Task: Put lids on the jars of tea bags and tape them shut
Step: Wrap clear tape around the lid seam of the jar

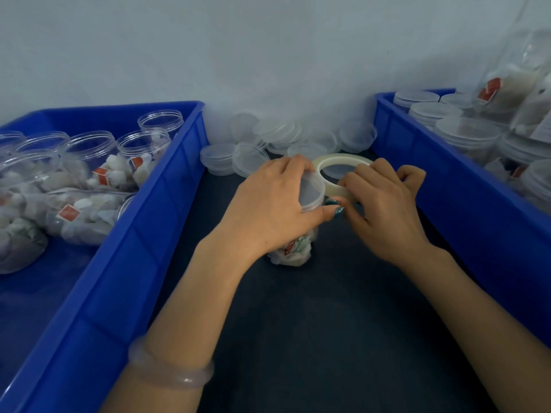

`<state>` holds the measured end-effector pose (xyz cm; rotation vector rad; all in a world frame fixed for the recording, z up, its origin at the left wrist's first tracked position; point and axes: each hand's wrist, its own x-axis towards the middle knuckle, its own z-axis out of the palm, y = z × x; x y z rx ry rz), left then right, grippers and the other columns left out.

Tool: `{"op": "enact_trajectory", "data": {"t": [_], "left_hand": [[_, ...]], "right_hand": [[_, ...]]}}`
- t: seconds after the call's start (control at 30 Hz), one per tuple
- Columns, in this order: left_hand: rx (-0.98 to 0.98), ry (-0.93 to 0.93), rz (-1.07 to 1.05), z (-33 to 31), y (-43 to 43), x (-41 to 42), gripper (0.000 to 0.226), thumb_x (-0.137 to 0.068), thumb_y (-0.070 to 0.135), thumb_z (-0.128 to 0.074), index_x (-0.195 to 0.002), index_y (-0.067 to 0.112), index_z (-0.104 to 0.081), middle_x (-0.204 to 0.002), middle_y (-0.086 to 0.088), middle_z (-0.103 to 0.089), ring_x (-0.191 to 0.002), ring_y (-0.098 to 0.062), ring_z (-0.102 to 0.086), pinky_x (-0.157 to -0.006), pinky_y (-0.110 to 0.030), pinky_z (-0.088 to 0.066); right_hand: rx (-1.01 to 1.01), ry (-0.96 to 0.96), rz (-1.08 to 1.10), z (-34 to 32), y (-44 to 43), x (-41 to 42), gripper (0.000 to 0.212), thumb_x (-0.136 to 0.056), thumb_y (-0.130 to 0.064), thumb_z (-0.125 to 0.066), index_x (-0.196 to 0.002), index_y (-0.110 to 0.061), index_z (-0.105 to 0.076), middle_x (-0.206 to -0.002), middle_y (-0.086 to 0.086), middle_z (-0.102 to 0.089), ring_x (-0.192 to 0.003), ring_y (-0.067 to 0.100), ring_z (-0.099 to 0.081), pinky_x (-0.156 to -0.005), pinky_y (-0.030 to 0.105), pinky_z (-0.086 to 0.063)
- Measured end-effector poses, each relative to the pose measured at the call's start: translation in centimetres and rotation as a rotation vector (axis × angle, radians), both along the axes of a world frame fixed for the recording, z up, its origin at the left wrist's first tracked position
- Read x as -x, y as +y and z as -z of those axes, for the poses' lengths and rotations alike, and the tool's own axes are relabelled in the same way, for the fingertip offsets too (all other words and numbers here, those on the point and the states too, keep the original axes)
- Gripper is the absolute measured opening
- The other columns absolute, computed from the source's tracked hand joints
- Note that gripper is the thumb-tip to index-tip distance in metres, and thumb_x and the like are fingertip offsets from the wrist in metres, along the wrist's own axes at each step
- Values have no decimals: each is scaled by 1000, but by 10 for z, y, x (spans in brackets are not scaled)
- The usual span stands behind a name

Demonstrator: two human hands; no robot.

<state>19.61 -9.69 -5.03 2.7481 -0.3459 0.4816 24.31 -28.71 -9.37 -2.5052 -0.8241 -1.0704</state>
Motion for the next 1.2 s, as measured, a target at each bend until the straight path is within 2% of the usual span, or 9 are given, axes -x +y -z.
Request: {"op": "enact_trajectory", "data": {"t": [0.2, 0.33, 0.5, 0.77, 0.83, 0.93, 1.07, 1.2], "left_hand": [[36, -16, 21, 1, 1, 1, 60, -85, 64, -60, -131, 26, -51, -131, 7, -57, -119, -13, -50, -88, -27, -38], [28, -26, 30, 0, 1, 0, 55, -86, 58, -61, -130, 26, -52, -128, 6, -57, -116, -13, -50, -83, -25, -33], [40, -83, -13, 2, -3, 1, 47, -84, 51, -62, -122, 25, -54, -115, 8, -60, -106, -13, -53, -78, -28, -39], [2, -159, -73, 5, -10, -2, 44, -82, 50, -59, -114, 20, -55, -105, 3, -64, -99, -18, -56, -73, -33, -46], [-11, -173, -91, 6, -12, -3, 45, -83, 50, -58, -114, 18, -56, -104, 2, -64, -98, -18, -56, -71, -33, -45], [-28, -197, -117, 6, -15, -5, 44, -83, 50, -57, -112, 17, -57, -102, 0, -65, -98, -20, -57, -69, -33, -44], [-25, -195, -115, 7, -14, -6, 44, -82, 51, -59, -112, 18, -58, -103, 1, -66, -99, -20, -57, -71, -33, -44], [-29, -168, -119, 4, -14, -7, 46, -83, 52, -59, -116, 20, -57, -107, 2, -65, -104, -18, -56, -74, -32, -42]], "right_hand": [[40, 73, -45, -3, -4, -2, 36, -100, -47, -39, -92, -22, -64, -84, -9, -52, -88, 16, -44, -78, 35, -14], [22, 60, 31, -4, 2, 2, 28, -96, -40, -42, -92, -23, -63, -82, -8, -51, -87, 16, -43, -76, 35, -13], [-14, 45, 161, 1, 12, 7, 19, -96, -32, -45, -93, -22, -62, -84, -6, -49, -89, 21, -45, -76, 35, -11], [-111, 86, 286, 2, 32, 10, 36, -95, -31, -28, -89, -19, -62, -89, -3, -53, -97, 25, -48, -76, 34, -8], [-113, 113, 319, 1, 34, 7, 28, -95, -23, -34, -89, -18, -60, -89, -4, -47, -99, 24, -45, -76, 34, -8], [-106, 153, 375, 2, 39, 2, 10, -93, -12, -53, -89, -19, -56, -90, -5, -39, -99, 22, -38, -76, 34, -7], [-63, 199, 452, 0, 44, -8, 14, -87, -12, -62, -90, -23, -54, -91, -5, -36, -99, 21, -33, -74, 34, -5], [-57, 170, 481, 1, 52, -19, 21, -89, -18, -60, -85, -28, -43, -89, -5, -39, -98, 21, -34, -73, 34, -5]]}}
